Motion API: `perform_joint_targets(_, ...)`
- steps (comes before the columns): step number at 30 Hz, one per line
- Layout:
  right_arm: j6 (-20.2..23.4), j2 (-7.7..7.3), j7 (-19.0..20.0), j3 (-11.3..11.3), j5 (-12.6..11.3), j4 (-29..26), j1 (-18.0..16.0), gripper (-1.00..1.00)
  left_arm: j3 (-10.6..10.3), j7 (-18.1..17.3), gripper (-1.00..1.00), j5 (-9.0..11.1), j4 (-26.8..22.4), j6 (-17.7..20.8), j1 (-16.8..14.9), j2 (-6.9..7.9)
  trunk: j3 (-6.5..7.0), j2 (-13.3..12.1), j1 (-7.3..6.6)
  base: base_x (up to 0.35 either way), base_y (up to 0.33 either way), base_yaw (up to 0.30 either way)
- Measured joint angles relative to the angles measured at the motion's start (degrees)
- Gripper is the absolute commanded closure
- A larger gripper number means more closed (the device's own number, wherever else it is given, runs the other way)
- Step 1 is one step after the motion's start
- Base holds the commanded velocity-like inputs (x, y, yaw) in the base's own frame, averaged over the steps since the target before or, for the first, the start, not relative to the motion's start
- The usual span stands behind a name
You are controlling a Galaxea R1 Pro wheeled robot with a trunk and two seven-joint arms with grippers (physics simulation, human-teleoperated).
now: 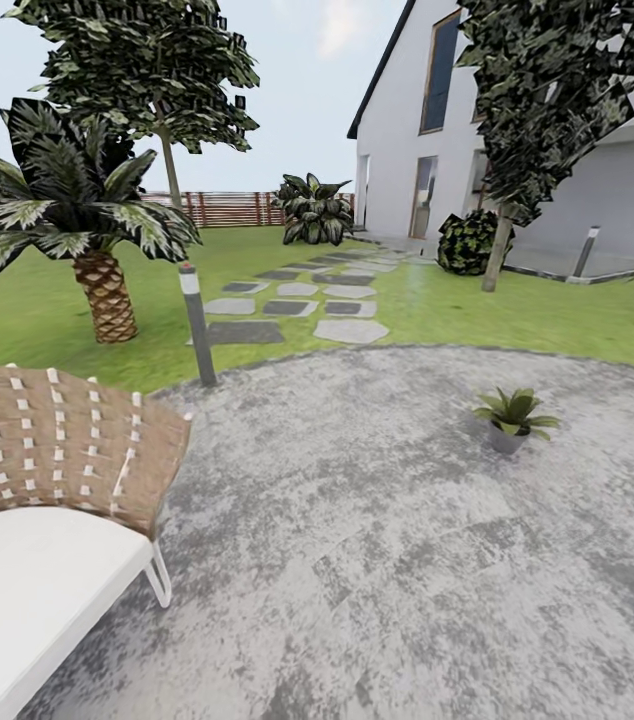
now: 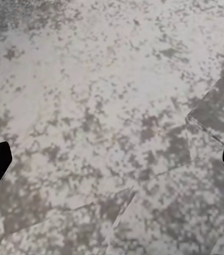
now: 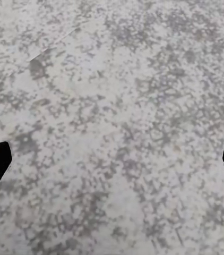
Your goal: Pick up the pesticide atomizer in the garden and spray insectifuge to fully cover both potted plants in the garden.
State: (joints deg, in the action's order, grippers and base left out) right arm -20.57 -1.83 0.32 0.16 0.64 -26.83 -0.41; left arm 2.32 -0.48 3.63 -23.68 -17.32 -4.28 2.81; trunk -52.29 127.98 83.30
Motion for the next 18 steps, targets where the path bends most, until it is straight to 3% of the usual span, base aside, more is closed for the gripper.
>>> perform_joint_targets(18, 0.0, 0.0, 0.0, 0.0, 0.0, 0.02, 0.0, -1.0, -0.01, 0.0, -1.0, -0.02, 0.01, 0.0, -0.01, 0.08, 0.0, 0.0, 0.0, 0.335, -0.031, 0.0)
